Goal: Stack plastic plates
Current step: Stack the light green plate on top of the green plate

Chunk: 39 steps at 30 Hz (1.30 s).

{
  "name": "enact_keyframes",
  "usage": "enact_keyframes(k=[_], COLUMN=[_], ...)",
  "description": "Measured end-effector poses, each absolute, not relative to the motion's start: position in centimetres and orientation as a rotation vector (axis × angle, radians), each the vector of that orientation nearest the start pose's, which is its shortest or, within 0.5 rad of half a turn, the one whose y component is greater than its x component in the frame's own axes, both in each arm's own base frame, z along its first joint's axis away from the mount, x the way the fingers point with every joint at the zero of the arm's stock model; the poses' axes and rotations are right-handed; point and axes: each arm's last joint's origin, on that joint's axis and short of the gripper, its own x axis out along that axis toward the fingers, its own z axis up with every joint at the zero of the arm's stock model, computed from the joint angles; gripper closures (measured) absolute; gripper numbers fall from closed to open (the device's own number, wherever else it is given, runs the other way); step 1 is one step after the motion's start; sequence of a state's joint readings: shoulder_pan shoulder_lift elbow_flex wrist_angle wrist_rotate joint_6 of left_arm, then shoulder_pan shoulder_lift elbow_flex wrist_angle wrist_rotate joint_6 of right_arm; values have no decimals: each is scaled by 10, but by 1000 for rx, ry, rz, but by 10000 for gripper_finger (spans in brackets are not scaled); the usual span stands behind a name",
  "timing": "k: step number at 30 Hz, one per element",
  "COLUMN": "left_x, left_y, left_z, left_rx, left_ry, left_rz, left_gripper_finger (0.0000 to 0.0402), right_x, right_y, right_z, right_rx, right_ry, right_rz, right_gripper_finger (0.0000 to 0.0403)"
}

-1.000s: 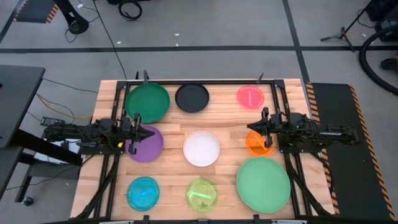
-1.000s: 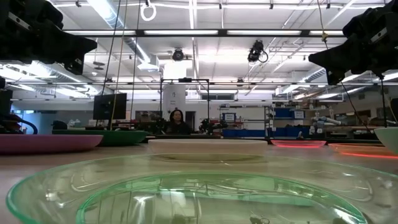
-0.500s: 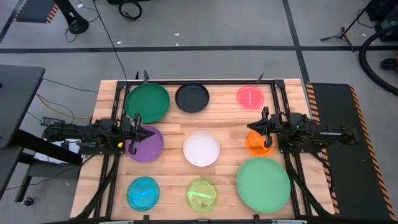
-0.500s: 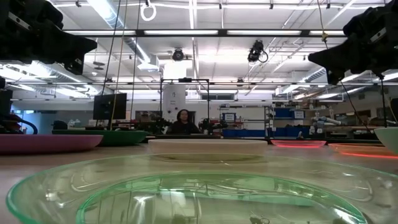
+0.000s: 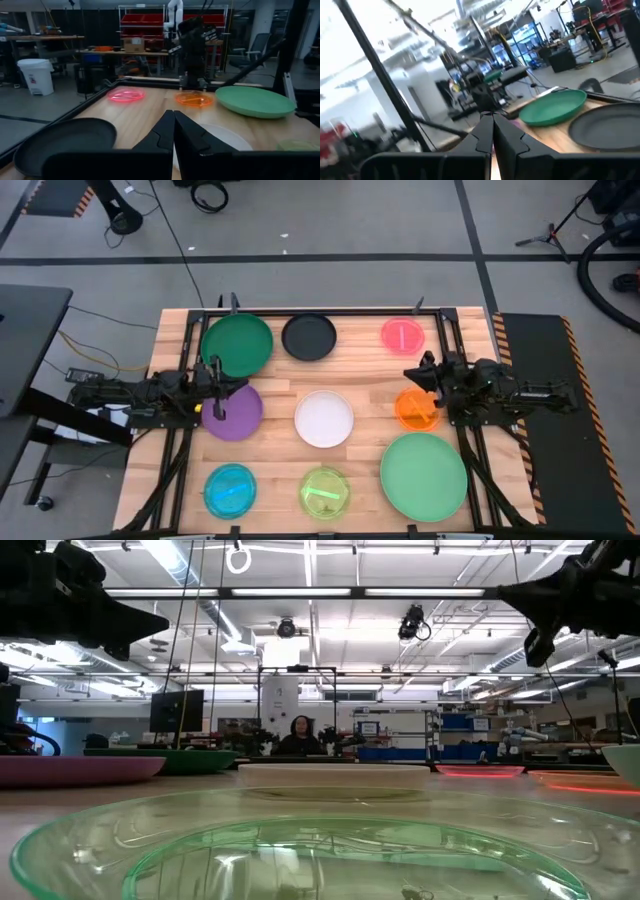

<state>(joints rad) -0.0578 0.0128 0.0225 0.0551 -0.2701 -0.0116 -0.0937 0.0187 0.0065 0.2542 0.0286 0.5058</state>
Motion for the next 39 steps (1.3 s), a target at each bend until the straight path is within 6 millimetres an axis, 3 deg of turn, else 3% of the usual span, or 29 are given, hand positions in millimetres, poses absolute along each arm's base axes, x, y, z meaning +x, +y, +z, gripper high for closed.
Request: enact_keyframes(k=[6,10,13,20,23,28,33,39], left_x=[96,96,96,96,96,96,96,96], left_y=[2,2,2,3,3,3,3,3], left_z=[175,175,175,175,175,175,175,181], left_rx=[-24,-26,-19,20,1,1,1,-20], left_ry=[-65,-66,-65,-61,-62,-63,-64,-126], left_rz=[212,212,212,218,217,217,217,215], left_gripper_finger=[390,390,390,390,390,390,390,390], right_x=[96,101,106,121,129,146,173,200], right_y=[-16,-13,-9,4,13,27,42,59], right_z=[183,190,198,211,224,235,224,213], right_rx=[744,795,804,811,726,435,185,111], right_ry=[-292,-203,-37,545,781,1094,1245,1429], right_rz=[-239,-176,-135,-112,-109,-109,30,274], right_gripper_finger=[391,397,397,397,397,380,335,249])
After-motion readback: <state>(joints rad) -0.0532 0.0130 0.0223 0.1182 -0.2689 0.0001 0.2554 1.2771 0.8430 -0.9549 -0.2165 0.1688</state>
